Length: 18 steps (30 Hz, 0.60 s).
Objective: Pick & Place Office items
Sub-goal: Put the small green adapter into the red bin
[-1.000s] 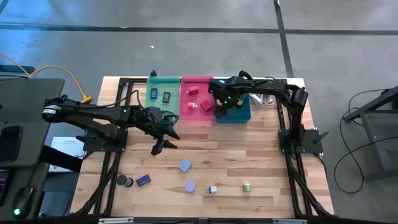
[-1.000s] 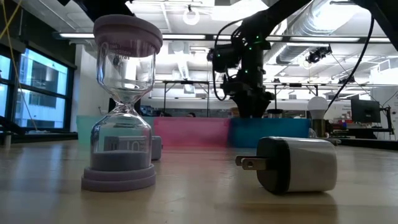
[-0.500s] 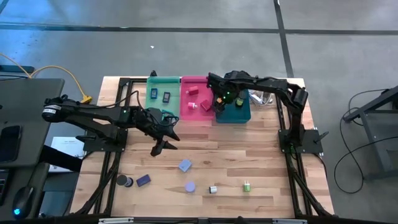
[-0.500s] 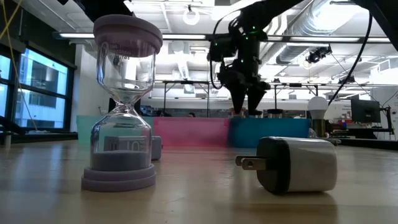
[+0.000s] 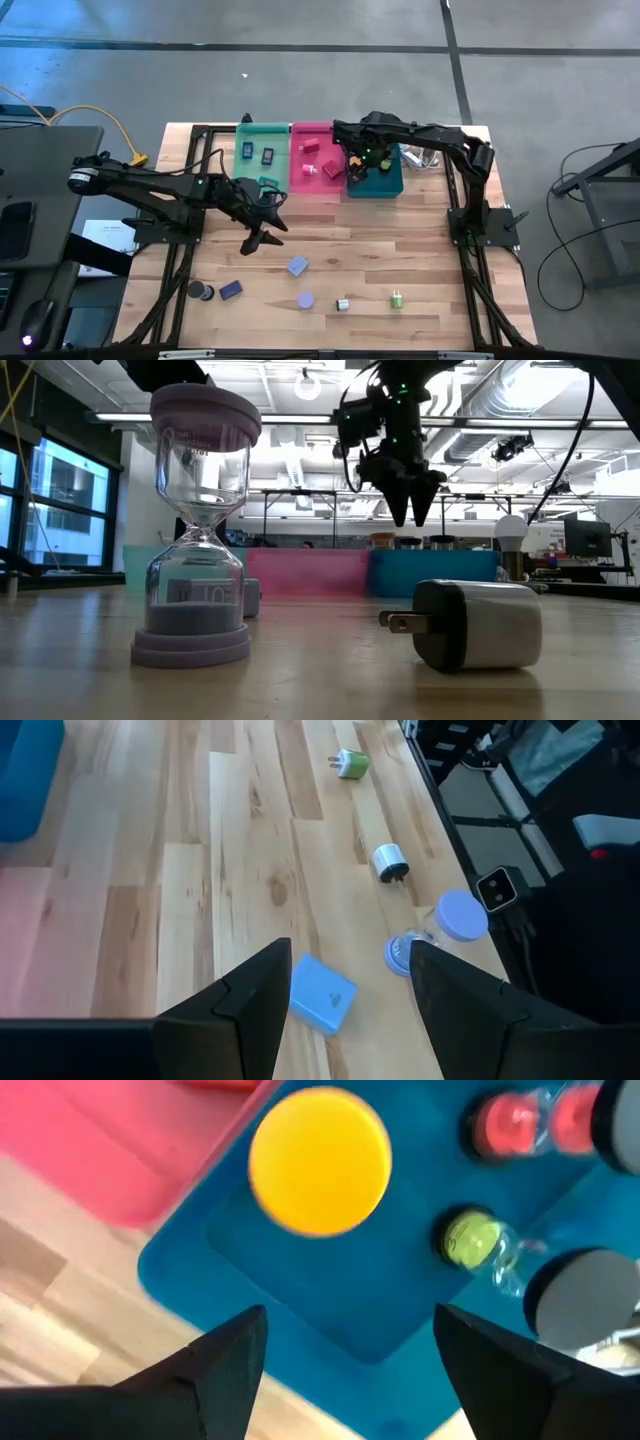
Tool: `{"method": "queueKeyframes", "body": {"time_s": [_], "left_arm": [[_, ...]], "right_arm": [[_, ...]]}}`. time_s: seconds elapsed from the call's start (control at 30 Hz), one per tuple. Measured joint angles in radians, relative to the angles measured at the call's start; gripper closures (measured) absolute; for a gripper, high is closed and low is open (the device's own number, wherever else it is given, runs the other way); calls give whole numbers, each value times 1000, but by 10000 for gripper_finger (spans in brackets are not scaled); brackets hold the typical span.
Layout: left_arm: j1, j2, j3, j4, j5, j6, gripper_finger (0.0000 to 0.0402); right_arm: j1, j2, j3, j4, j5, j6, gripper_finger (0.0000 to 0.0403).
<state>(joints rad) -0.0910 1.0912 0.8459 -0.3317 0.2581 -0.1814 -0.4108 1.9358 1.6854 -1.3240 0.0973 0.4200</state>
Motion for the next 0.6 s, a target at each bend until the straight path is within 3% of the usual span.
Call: {"method": "queueKeyframes", "body": {"time_s": [0.6], "left_arm": [[0,0,0,-10,0,-56,203]], "right_arm": [[166,-47,189,-248,219,82,144]]}}
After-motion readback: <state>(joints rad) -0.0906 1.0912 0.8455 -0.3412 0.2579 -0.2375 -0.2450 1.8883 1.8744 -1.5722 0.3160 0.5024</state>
